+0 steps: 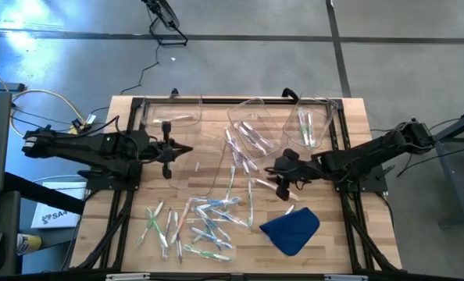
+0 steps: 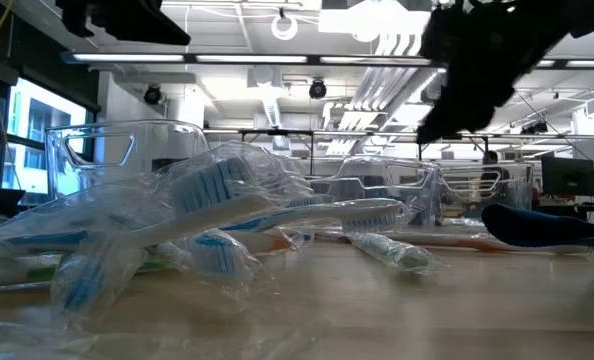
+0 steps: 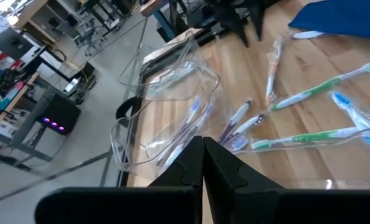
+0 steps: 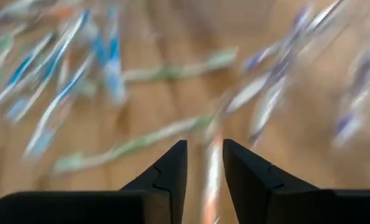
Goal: Pick & Place Toothbrushes
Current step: Put the orange toothbrush into the top left transparent bin
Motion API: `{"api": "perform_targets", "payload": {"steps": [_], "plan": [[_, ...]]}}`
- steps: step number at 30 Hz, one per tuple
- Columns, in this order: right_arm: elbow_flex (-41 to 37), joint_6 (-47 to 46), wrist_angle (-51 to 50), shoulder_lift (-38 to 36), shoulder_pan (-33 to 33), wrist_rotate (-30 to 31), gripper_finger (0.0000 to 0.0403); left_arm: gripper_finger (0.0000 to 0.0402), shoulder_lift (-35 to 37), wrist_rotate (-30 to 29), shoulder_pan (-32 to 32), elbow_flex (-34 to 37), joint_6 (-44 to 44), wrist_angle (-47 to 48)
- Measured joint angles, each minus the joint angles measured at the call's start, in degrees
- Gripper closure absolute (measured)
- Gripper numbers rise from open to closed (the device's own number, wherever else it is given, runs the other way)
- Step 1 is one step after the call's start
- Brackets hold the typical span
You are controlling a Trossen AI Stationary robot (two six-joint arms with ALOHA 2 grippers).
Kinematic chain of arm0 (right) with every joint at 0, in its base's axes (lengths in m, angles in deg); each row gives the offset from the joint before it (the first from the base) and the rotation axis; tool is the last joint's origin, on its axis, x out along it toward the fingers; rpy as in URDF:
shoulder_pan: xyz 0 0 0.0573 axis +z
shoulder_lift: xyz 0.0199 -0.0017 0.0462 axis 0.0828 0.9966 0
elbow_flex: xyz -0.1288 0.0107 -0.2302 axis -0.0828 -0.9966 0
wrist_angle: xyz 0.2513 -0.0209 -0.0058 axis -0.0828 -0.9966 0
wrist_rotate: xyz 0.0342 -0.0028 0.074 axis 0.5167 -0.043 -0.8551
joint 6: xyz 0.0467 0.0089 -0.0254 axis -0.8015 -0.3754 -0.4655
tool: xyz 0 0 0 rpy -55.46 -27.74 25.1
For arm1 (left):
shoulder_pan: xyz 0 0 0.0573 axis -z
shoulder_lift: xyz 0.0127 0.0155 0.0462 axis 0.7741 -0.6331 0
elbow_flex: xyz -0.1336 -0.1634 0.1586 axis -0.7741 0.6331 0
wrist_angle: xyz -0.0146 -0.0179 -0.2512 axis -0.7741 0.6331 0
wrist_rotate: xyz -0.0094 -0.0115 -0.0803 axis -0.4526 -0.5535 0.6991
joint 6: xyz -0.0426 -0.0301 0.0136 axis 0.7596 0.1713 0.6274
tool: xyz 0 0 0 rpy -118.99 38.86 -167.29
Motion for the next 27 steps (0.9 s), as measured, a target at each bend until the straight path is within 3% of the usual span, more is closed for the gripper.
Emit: {"api": "perform_targets", "payload": {"steps": [3,9,21,27], "plan": [[0.0,-2.8,-3.8,0.0,0.0,-3.8,0.031,0.0401,0.0,0.0,0.0,0.0,0.0,0.0],[0.0,-3.0,-7.5,0.0,0.0,-1.8,0.0305,0.0401,0.0,0.0,0.0,0.0,0.1,0.0],[0.0,-5.9,-9.4,5.1,0.1,-2.6,0.0206,0.0401,0.0,0.0,0.0,0.0,1.3,0.3],[0.0,-5.9,-9.4,11.6,0.1,-2.9,0.0203,0.0401,0.0,0.0,0.0,0.0,1.3,0.6]]}}
